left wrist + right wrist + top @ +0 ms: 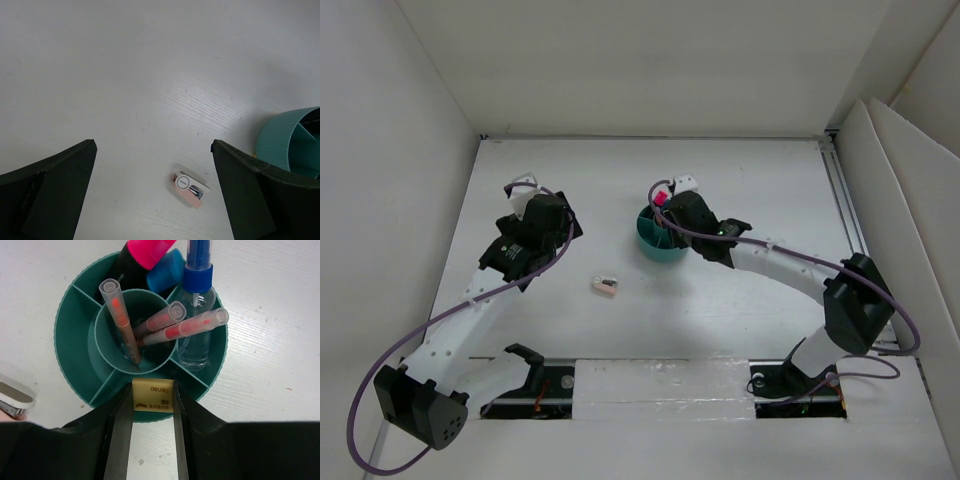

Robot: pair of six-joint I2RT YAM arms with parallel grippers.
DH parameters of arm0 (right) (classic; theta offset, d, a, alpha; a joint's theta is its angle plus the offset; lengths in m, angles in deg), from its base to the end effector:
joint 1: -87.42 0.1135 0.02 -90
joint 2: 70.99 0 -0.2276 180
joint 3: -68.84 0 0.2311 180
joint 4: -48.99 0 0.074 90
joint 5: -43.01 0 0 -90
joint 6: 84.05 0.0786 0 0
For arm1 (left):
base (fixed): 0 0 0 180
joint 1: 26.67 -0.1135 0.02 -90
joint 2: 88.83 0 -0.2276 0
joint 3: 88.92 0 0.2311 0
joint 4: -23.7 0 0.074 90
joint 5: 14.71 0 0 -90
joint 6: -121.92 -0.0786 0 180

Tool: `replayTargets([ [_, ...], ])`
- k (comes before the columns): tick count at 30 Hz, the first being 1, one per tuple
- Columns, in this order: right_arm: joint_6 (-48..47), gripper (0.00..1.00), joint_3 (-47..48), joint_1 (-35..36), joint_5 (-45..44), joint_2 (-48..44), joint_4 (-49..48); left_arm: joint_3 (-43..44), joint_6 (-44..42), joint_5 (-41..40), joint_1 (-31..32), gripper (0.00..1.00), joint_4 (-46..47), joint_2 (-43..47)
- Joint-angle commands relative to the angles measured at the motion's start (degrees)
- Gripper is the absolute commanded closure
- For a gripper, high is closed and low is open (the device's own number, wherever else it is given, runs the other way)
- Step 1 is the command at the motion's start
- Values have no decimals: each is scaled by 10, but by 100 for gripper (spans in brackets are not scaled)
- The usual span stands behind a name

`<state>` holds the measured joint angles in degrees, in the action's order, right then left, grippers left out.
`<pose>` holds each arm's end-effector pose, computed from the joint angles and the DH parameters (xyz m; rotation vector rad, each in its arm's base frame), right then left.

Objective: Sort the stationery into containers
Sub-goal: Place the stationery in the storage box.

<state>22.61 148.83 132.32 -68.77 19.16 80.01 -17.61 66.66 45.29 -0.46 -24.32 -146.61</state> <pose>0.2747 0.2325 0.2036 -0.3543 2.2045 0.1489 0.2331 -0.0709 0.2797 -0.4437 2.0364 -0.0742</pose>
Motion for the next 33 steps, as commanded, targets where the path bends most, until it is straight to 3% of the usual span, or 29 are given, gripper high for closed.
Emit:
replayTargets([
  [1, -5, 90, 8, -3, 7, 6, -35, 7, -7, 4, -1, 0, 7, 6],
  [13, 0, 85, -3, -9, 12, 17, -45, 7, -13, 9, -1, 0, 12, 6],
  [15, 0, 77, -3, -9, 12, 17, -45, 7, -13, 9, -1, 0, 12, 6],
  [16, 0, 70, -3, -9, 12, 17, -45, 7, -13, 9, -1, 0, 12, 6],
  [17, 0, 56, -3, -9, 12, 17, -45, 7, -13, 9, -1, 0, 12, 6],
  [21, 0, 33, -3, -9, 12, 6, -45, 7, -13, 14, -1, 0, 12, 6],
  [33, 16, 28, 10, 19, -22, -49, -12, 7, -18, 20, -1, 0, 18, 6],
])
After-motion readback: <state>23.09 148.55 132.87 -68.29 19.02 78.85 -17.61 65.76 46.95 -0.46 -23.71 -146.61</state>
